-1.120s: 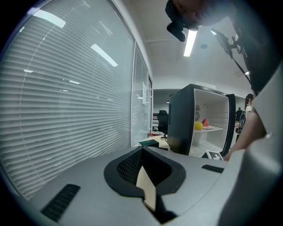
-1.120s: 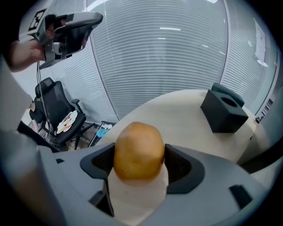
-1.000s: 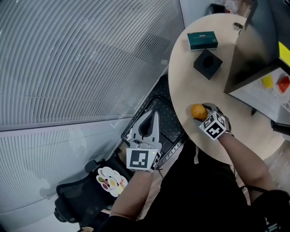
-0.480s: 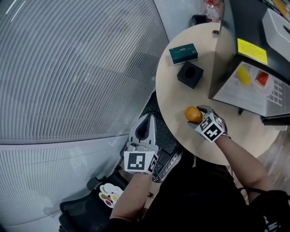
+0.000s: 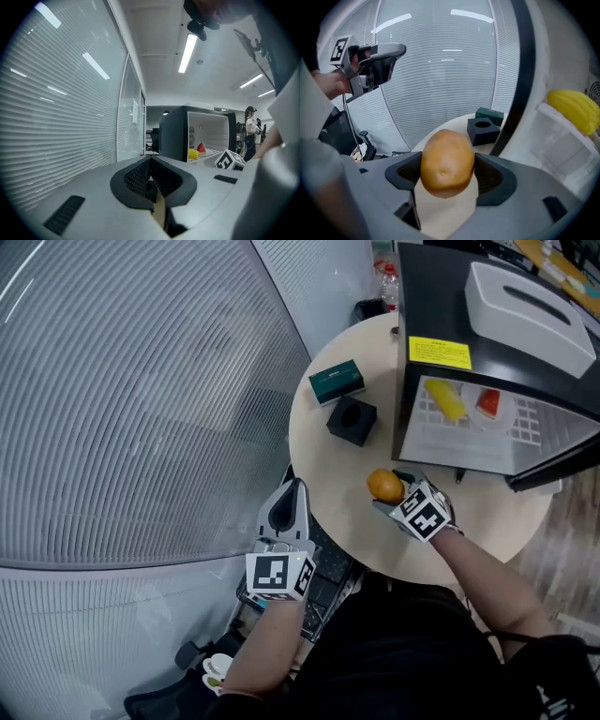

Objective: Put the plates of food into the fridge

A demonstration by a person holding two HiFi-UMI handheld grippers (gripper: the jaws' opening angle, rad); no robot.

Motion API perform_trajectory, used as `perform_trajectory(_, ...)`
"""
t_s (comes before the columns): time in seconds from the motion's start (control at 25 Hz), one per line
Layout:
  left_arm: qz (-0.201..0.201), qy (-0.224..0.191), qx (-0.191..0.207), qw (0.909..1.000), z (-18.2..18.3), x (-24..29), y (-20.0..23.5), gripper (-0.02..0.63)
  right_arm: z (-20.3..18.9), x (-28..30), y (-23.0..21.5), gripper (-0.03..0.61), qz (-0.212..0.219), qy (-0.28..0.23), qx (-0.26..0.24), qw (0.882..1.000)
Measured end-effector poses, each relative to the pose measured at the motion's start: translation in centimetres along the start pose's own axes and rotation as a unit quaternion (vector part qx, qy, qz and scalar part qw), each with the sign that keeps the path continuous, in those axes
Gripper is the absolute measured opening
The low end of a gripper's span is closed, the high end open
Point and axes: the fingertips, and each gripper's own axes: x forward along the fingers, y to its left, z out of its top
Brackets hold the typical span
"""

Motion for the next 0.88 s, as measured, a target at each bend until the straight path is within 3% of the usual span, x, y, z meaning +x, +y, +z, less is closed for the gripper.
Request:
perform_trajectory(0.4, -0.086, -0.032, 0.002, 0.9958, 2.5, 4.7, -6.0, 0.005, -1.6, -6.4, -5.4, 0.348, -0.086, -0.019, 0.034, 0.996)
perform_trajectory(0.88, -0.182, -0.05, 0.007, 0.9821, 4.8, 8.9, -13.5, 0.005, -3.2, -13.8, -10.7, 0.348, -0.174, -0.05, 0.091, 0.979)
